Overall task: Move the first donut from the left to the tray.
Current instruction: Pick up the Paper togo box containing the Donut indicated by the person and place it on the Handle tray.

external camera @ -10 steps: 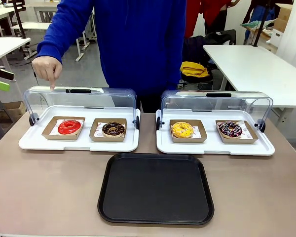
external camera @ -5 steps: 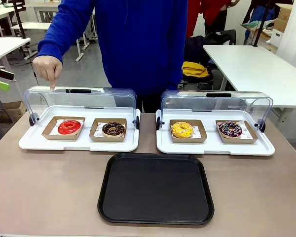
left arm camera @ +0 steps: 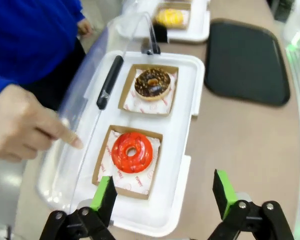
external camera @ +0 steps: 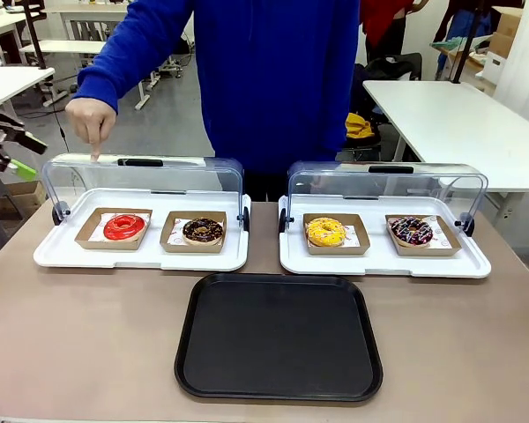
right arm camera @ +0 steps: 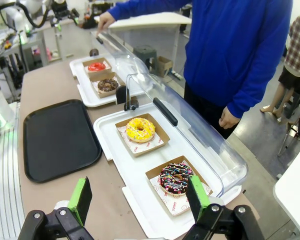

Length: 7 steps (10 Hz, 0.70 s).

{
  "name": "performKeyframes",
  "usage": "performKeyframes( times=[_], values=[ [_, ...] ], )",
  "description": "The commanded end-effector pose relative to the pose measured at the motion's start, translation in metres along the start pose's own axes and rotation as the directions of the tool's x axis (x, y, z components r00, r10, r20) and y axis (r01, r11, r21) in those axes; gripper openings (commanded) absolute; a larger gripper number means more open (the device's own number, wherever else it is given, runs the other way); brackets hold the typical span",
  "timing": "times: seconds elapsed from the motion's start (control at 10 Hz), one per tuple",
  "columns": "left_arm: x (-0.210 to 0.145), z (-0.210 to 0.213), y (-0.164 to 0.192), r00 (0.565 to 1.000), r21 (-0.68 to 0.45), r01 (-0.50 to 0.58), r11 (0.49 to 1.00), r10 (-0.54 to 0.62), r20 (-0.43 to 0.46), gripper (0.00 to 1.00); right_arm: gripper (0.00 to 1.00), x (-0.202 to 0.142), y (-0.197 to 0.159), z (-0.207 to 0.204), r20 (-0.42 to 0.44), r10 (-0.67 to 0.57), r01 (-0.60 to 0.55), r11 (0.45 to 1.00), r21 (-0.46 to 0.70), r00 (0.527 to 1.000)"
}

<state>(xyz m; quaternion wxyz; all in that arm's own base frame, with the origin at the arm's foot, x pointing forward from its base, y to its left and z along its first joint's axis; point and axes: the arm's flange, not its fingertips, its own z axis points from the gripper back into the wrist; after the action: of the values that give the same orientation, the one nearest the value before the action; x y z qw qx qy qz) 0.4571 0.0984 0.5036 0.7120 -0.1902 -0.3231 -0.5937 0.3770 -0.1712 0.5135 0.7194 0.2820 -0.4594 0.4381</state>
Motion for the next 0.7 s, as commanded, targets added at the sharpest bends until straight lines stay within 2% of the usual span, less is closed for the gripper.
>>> performKeyframes(
  times=[0.0, 0.1, 0.3, 0.4, 0.6],
  values=[
    [0.011, -0.028, -0.012, 0.979, 0.002, 0.118, 0.993, -0.116, -0.166, 1.00, 1.00, 0.000, -0.003, 0.000, 0.029, 0.025, -0.025, 1.000, -0.004, 0.999],
    [0.014, -0.047, -0.013, 0.956, -0.020, 0.162, 0.987, -0.162, -0.245, 1.00, 1.00, 0.000, -0.003, 0.000, 0.029, 0.025, -0.025, 1.000, -0.004, 0.999],
    [0.009, -0.086, -0.014, 0.918, -0.082, 0.181, 0.980, -0.198, -0.343, 1.00, 1.00, 0.000, -0.003, 0.000, 0.029, 0.025, -0.025, 1.000, -0.004, 0.999],
    [0.003, -0.105, -0.016, 0.893, -0.078, 0.197, 0.977, -0.211, -0.398, 1.00, 1.00, 0.000, -0.003, 0.000, 0.029, 0.025, -0.025, 1.000, -0.004, 0.999],
    [-0.007, -0.131, -0.017, 0.867, -0.059, 0.214, 0.975, -0.217, -0.448, 1.00, 1.00, 0.000, -0.003, 0.000, 0.029, 0.025, -0.025, 1.000, -0.004, 0.999]
  ],
)
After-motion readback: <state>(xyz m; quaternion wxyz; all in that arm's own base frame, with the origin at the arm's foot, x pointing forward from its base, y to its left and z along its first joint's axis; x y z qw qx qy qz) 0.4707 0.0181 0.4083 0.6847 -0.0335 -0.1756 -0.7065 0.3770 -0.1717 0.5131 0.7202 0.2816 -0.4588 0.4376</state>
